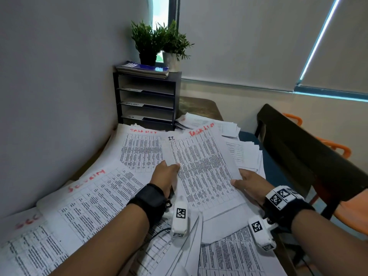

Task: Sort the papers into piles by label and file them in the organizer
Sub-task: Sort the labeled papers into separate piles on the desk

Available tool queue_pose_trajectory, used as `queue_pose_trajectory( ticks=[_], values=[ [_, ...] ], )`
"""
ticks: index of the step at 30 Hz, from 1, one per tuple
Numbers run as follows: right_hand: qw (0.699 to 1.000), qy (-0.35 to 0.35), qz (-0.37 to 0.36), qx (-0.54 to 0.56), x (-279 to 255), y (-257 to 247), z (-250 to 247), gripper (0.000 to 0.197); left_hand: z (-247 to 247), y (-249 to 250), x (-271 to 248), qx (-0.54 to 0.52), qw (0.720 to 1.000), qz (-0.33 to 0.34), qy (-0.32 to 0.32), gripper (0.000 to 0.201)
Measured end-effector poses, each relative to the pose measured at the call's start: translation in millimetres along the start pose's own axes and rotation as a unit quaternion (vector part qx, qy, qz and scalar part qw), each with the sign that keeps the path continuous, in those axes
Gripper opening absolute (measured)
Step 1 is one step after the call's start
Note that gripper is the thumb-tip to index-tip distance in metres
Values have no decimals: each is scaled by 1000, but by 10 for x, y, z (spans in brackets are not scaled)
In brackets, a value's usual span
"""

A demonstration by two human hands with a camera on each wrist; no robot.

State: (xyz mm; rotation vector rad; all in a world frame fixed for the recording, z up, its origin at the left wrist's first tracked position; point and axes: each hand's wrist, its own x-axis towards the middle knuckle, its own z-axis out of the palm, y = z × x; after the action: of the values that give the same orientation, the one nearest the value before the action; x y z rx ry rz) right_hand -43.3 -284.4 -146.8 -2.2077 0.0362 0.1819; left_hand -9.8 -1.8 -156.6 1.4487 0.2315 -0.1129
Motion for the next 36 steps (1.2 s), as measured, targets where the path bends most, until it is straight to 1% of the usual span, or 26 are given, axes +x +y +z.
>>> queue_pose_trajectory(
  ticks=[1,2,4,6,7,8,10,11,13,15,17,18,19,21,22,23,24,27,28,29,30,31,33,35,36],
  values=[
    [1000,-1,5,2,4,4,-6,39,7,-22,30,-1,1000,0,-5,48],
    [1000,-3,8,1,-9,-11,-10,36,20,-22,29,5,1000,-3,-5,45],
    [1000,-9,12,-9,-36,-38,-10,30,39,-39,31,10,1000,-5,-3,31],
    [1000,-12,16,-15,-60,-70,1,17,47,-71,44,13,1000,-12,-6,21],
    [1000,-14,16,-17,-50,-59,-2,14,57,-70,31,20,1000,-12,-3,18],
    [1000,-14,15,-22,-44,-57,-6,13,59,-62,15,29,1000,-7,-3,17],
    [1000,-13,10,-23,-25,-80,-9,14,54,5,-4,23,1000,-2,-4,26],
    [1000,-10,5,-16,-7,-95,-18,15,34,62,0,3,1000,2,7,30],
    [1000,-5,1,15,23,-173,-39,15,-54,234,5,-53,998,14,43,27],
    [996,-16,11,83,56,-256,-66,16,-172,415,34,-99,993,27,62,24],
    [991,-20,24,130,108,-358,-90,16,-273,532,32,-106,991,31,81,20],
    [991,-7,24,134,153,-410,-94,14,-311,552,28,-109,990,37,85,16],
    [990,13,23,137,211,-475,-87,12,-349,546,44,-125,988,40,76,15],
    [989,49,19,140,327,-615,-15,11,-351,513,12,-148,988,36,35,11],
    [988,60,18,138,368,-701,49,13,-339,502,-14,-112,993,31,27,5],
    [989,64,19,130,416,-779,123,14,-351,465,7,-71,996,29,38,3],
    [991,58,19,118,456,-856,195,16,-349,459,-20,-27,998,25,45,4],
    [994,-2,18,110,527,-1025,344,21,-552,410,124,104,990,35,85,12],
    [994,-13,16,106,529,-1044,366,18,-646,426,157,143,984,35,103,12],
    [996,-13,12,88,521,-1037,374,13,-764,437,218,191,973,34,125,18],
    [998,-6,6,57,514,-1003,369,10,-873,482,209,239,960,30,145,29],
    [1000,1,0,15,506,-950,352,10,-989,493,247,287,942,27,170,36],
    [996,-8,-14,-89,458,-848,310,15,-1187,512,286,356,908,22,222,41],
    [976,-32,-35,-211,391,-764,281,20,-1237,519,285,405,875,20,264,47],
    [965,-42,-42,-255,361,-728,291,23,-1210,542,267,426,859,33,282,51]
  ],
)
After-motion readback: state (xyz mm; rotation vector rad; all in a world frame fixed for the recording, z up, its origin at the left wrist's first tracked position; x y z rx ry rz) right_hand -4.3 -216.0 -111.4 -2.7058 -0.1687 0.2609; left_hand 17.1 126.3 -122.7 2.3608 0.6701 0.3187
